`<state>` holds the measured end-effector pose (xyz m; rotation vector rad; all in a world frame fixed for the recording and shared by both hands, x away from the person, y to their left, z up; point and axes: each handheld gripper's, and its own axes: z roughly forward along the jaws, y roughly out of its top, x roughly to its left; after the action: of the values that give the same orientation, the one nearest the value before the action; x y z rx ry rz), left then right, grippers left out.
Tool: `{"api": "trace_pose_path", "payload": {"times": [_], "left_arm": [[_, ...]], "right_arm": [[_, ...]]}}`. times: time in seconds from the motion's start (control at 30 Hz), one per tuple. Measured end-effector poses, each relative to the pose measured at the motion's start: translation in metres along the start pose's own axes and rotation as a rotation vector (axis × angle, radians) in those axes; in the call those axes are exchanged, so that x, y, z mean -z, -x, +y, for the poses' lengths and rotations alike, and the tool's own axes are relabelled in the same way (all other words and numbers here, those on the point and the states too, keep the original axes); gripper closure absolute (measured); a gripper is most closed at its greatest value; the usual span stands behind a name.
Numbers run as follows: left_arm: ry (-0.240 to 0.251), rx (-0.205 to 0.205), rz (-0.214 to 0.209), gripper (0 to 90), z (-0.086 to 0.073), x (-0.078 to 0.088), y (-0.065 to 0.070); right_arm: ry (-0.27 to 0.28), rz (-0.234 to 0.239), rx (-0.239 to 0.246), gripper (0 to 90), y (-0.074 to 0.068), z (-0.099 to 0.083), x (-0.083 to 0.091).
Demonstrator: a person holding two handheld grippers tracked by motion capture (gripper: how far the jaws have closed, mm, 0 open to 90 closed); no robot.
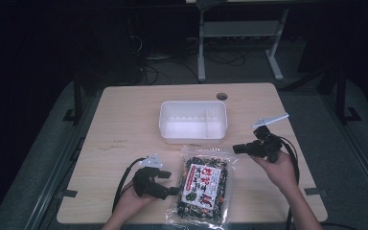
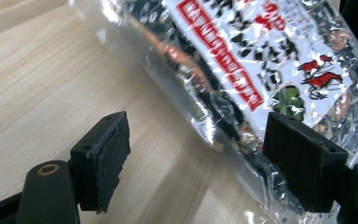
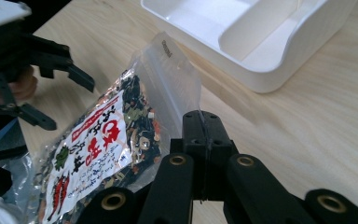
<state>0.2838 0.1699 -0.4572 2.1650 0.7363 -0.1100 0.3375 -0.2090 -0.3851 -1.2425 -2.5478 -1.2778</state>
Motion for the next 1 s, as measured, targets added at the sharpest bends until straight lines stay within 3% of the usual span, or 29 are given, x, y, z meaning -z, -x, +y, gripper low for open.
{"api": "trace_pose_path", "payload": {"times": [0.13, 0.23, 0.3, 0.37, 0.47, 0.53, 0.7, 0.8, 1.0], "left_arm": [[-0.001, 0.030, -0.013, 19.9, 0.003, -0.005, -0.004], [0.011, 0.056, -0.065, 21.0, 0.009, -0.011, -0.007], [0.012, 0.060, -0.077, 22.0, 0.011, -0.013, -0.007], [0.021, 0.079, -0.125, 22.2, 0.015, -0.018, -0.008], [0.049, 0.114, -0.188, 27.5, 0.017, -0.022, -0.013], [0.071, 0.149, -0.254, 31.7, 0.017, -0.024, -0.017], [0.104, 0.185, -0.303, 37.2, 0.017, -0.022, -0.021], [0.132, 0.192, -0.322, 47.7, 0.017, -0.019, -0.023], [0.168, 0.173, -0.368, 61.0, 0.019, -0.014, -0.023]], "right_arm": [[0.023, -0.003, 0.021, 89.7, -0.006, 0.003, 0.012], [0.048, -0.001, 0.044, 89.7, -0.012, 0.009, 0.022], [0.058, 0.002, 0.057, 89.7, -0.017, 0.013, 0.026], [0.062, 0.004, 0.065, 89.7, -0.020, 0.014, 0.027], [0.070, -0.002, 0.089, 89.7, -0.025, 0.019, 0.030], [0.080, 0.007, 0.099, 89.8, -0.028, 0.021, 0.032], [0.101, 0.013, 0.108, 89.7, -0.031, 0.025, 0.035], [0.127, 0.026, 0.104, 89.7, -0.031, 0.026, 0.039], [0.147, 0.045, 0.103, 89.7, -0.030, 0.026, 0.042]]}}
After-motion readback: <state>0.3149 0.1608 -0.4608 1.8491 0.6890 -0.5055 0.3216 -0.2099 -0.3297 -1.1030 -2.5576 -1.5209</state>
